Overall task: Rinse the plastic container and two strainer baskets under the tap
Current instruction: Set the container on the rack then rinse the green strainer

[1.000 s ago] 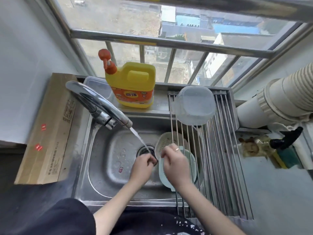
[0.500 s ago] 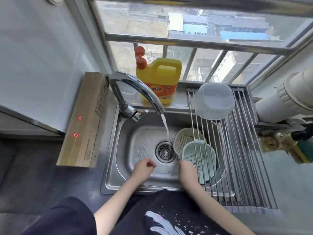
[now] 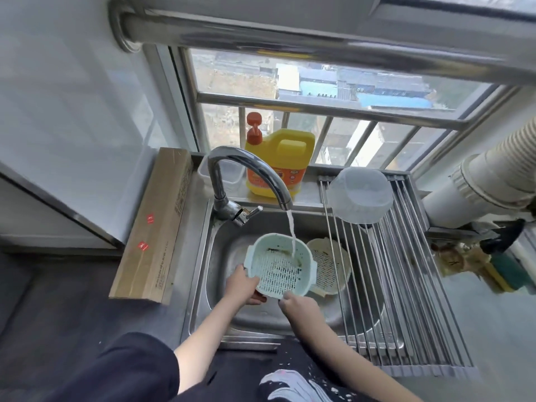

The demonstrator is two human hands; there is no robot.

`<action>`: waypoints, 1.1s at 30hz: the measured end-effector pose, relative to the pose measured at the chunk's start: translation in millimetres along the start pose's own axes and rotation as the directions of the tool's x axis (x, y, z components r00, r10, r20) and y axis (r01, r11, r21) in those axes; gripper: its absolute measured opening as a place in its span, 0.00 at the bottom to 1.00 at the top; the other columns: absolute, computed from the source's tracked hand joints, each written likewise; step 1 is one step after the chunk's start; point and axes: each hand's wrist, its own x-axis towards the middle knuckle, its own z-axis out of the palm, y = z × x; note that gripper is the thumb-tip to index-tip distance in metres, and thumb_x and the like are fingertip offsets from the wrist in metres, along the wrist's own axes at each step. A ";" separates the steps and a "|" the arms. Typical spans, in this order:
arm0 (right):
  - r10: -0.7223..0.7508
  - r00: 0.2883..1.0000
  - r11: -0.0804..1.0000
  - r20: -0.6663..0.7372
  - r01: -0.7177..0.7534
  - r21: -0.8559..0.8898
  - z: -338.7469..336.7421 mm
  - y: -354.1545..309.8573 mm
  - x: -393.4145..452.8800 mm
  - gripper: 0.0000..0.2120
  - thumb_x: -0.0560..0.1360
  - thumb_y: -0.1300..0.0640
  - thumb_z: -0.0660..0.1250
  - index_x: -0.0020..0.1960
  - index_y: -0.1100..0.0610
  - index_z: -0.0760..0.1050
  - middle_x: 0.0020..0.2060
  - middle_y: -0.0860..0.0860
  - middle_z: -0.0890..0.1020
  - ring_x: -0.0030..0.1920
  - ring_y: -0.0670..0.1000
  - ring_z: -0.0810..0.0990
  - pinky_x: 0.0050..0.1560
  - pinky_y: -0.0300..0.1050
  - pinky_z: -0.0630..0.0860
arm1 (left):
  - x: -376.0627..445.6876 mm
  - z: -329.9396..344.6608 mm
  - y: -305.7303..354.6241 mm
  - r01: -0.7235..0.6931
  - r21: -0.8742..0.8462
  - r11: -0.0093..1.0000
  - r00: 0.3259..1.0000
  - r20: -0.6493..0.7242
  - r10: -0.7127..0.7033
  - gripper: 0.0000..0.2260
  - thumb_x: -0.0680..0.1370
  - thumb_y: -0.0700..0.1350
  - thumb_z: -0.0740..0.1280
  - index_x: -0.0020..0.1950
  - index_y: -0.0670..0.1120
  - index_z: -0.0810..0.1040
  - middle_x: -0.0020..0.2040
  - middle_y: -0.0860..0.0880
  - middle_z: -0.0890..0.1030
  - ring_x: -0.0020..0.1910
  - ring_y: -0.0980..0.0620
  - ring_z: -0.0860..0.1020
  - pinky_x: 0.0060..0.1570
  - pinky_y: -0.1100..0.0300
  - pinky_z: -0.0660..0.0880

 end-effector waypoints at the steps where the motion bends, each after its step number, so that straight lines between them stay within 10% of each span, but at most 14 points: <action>1: -0.027 0.999 1.000 0.017 0.028 -0.009 -3.1 3.0 -0.4 0.16 0.43 0.61 0.81 0.26 0.55 0.79 0.30 0.49 0.80 0.21 0.49 0.78 0.17 0.37 0.66 | -1.5 -1.9 0.1 -0.006 -0.011 1.000 1.000 0.001 0.006 0.10 0.78 0.38 0.60 0.59 0.44 0.66 0.48 0.38 0.82 0.32 0.45 0.84 0.30 0.56 0.81; 4: -0.052 0.980 0.965 -0.191 0.098 0.242 -7.6 16.7 -8.6 0.07 0.69 0.62 0.66 0.45 0.55 0.80 0.59 0.46 0.82 0.40 0.53 0.84 0.36 0.44 0.77 | -8.2 -5.9 2.4 -0.018 -0.072 0.997 1.000 0.019 0.020 0.09 0.79 0.35 0.57 0.57 0.45 0.67 0.43 0.39 0.82 0.25 0.50 0.82 0.25 0.60 0.79; 7: 0.384 0.847 0.801 -0.368 -0.107 0.589 -16.2 23.2 -18.6 0.04 0.73 0.59 0.63 0.48 0.55 0.70 0.44 0.50 0.80 0.35 0.52 0.78 0.32 0.45 0.71 | -10.2 -12.4 2.2 -0.014 -0.073 0.997 0.999 0.027 0.016 0.10 0.79 0.35 0.57 0.60 0.43 0.68 0.42 0.40 0.82 0.25 0.51 0.82 0.23 0.62 0.77; 10: 0.719 0.684 0.447 -0.121 -0.323 0.834 -27.1 33.1 -17.0 0.09 0.78 0.52 0.60 0.55 0.55 0.65 0.47 0.53 0.76 0.37 0.51 0.75 0.35 0.45 0.72 | -15.6 -15.7 1.5 -0.017 -0.093 0.996 1.000 0.023 0.019 0.11 0.79 0.37 0.59 0.61 0.41 0.69 0.44 0.39 0.82 0.28 0.48 0.83 0.23 0.62 0.77; 15: 0.524 0.808 0.347 0.270 -0.491 0.799 -30.3 40.0 -1.6 0.19 0.81 0.48 0.56 0.68 0.57 0.62 0.45 0.53 0.77 0.35 0.52 0.77 0.23 0.41 0.73 | -30.2 -15.0 8.1 -0.126 -0.041 0.991 0.992 0.017 0.126 0.11 0.77 0.38 0.59 0.59 0.42 0.71 0.42 0.40 0.83 0.30 0.46 0.84 0.29 0.55 0.81; 19: 0.507 0.830 0.300 0.232 -0.422 0.855 -31.2 33.7 4.5 0.17 0.81 0.54 0.58 0.67 0.58 0.66 0.45 0.56 0.77 0.30 0.50 0.73 0.21 0.39 0.68 | -33.7 -18.8 13.0 -0.206 0.042 0.978 0.977 -0.056 0.208 0.07 0.75 0.40 0.61 0.53 0.43 0.71 0.39 0.40 0.82 0.28 0.45 0.83 0.36 0.39 0.80; 33: 0.585 0.796 -0.013 0.156 -0.183 0.983 -53.1 38.0 -12.8 0.17 0.78 0.61 0.63 0.66 0.58 0.73 0.33 0.50 0.78 0.25 0.45 0.70 0.22 0.39 0.65 | -31.5 -15.9 5.1 0.051 -0.207 0.977 0.984 0.178 -0.014 0.06 0.76 0.36 0.58 0.48 0.35 0.73 0.35 0.36 0.82 0.27 0.47 0.83 0.22 0.63 0.77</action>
